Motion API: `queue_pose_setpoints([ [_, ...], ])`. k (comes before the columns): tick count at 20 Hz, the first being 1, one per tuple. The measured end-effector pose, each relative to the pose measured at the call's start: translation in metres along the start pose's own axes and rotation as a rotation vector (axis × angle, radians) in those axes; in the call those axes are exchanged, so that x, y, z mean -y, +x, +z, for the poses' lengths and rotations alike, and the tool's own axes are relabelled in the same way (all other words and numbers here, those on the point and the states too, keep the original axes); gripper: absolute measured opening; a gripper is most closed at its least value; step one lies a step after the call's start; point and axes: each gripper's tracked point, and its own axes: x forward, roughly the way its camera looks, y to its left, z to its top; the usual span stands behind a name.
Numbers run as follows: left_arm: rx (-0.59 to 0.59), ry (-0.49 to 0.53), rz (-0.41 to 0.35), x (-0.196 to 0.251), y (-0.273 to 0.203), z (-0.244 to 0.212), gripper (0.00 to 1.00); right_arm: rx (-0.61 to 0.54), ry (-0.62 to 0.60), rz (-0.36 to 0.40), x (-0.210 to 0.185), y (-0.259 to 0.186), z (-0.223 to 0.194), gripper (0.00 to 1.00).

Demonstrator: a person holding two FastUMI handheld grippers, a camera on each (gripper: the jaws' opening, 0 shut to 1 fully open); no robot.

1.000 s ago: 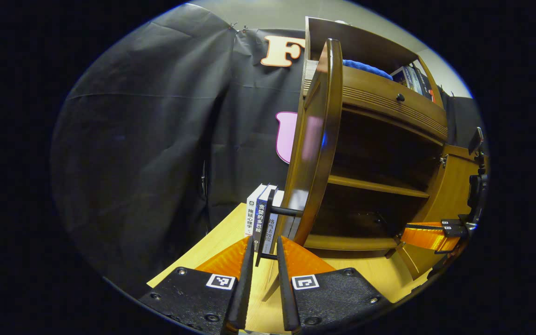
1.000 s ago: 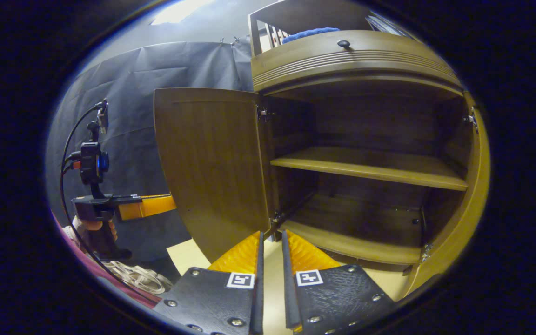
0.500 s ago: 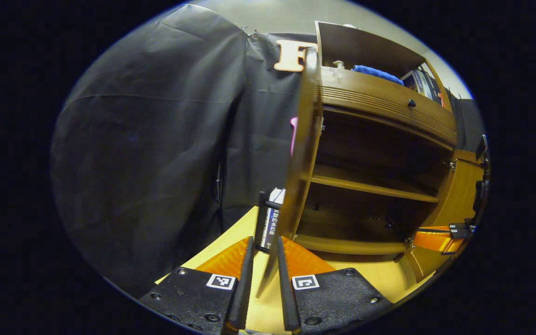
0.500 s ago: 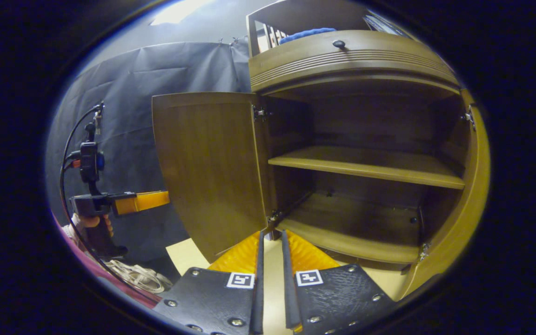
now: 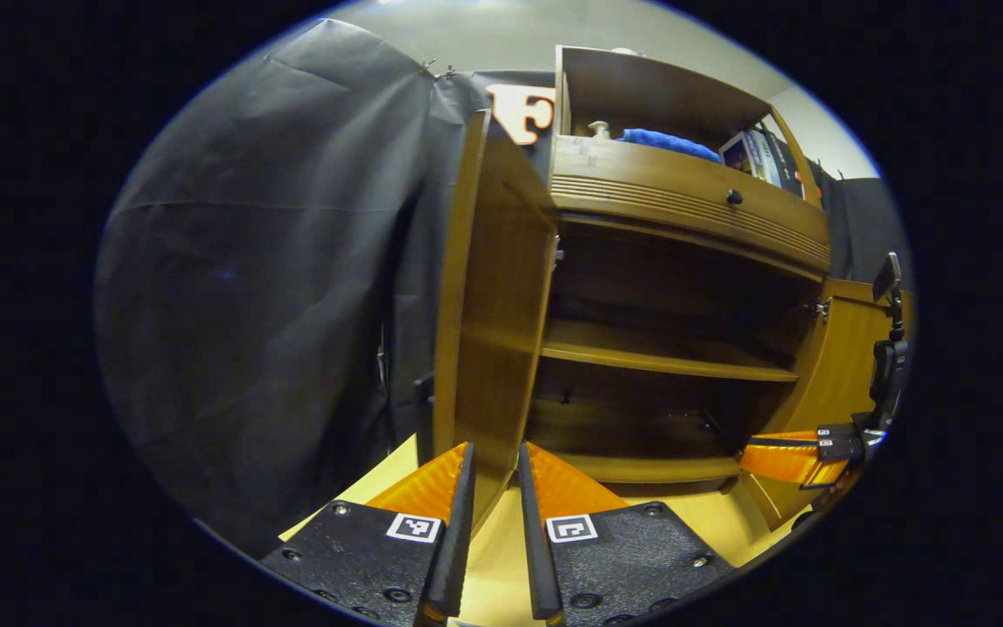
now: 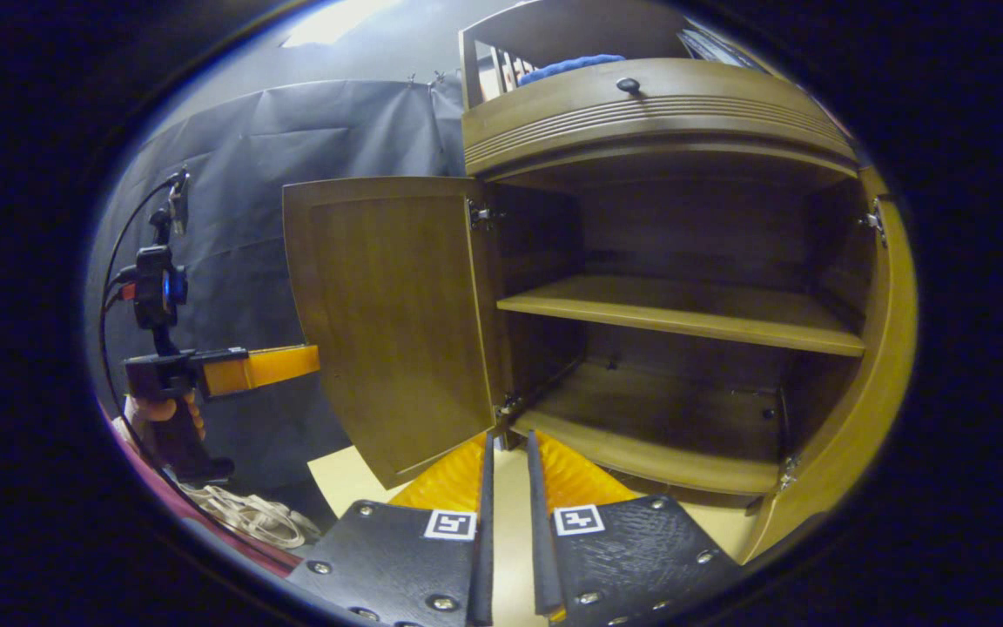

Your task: Open the right door of the double-door shoe cabinet with the right hand, and open the left door with the left hand.

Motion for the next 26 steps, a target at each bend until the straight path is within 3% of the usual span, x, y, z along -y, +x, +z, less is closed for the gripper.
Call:
queue_pose_setpoints([
  [2, 0.012, 0.009, -0.040, 0.015, 0.004, 0.007, 0.34, 0.004, 0.005, -0.021, 0.008, -0.005, 0.002, 0.18],
  [5, 0.021, 0.024, -0.096, 0.038, 0.015, 0.015, 0.30, 0.003, 0.011, -0.062, 0.021, -0.016, 0.000, 0.18],
  [6, 0.021, 0.028, -0.116, 0.045, 0.018, 0.014, 0.23, 0.003, 0.013, -0.080, 0.028, -0.020, 0.000, 0.18],
  [7, 0.019, 0.031, -0.139, 0.052, 0.021, 0.015, 0.30, 0.004, 0.015, -0.099, 0.033, -0.023, 0.000, 0.18],
  [10, 0.017, 0.037, -0.211, 0.079, 0.035, 0.017, 0.30, 0.012, 0.024, -0.166, 0.052, -0.037, 0.002, 0.18],
  [11, 0.016, 0.038, -0.238, 0.089, 0.038, 0.018, 0.37, 0.016, 0.028, -0.190, 0.059, -0.043, 0.001, 0.18],
  [12, 0.016, 0.041, -0.264, 0.099, 0.042, 0.018, 0.30, 0.019, 0.034, -0.214, 0.067, -0.048, 0.001, 0.18],
  [26, 0.007, 0.095, -0.597, 0.206, 0.060, 0.026, 0.30, 0.099, 0.111, -0.513, 0.120, -0.121, 0.007, 0.18],
])
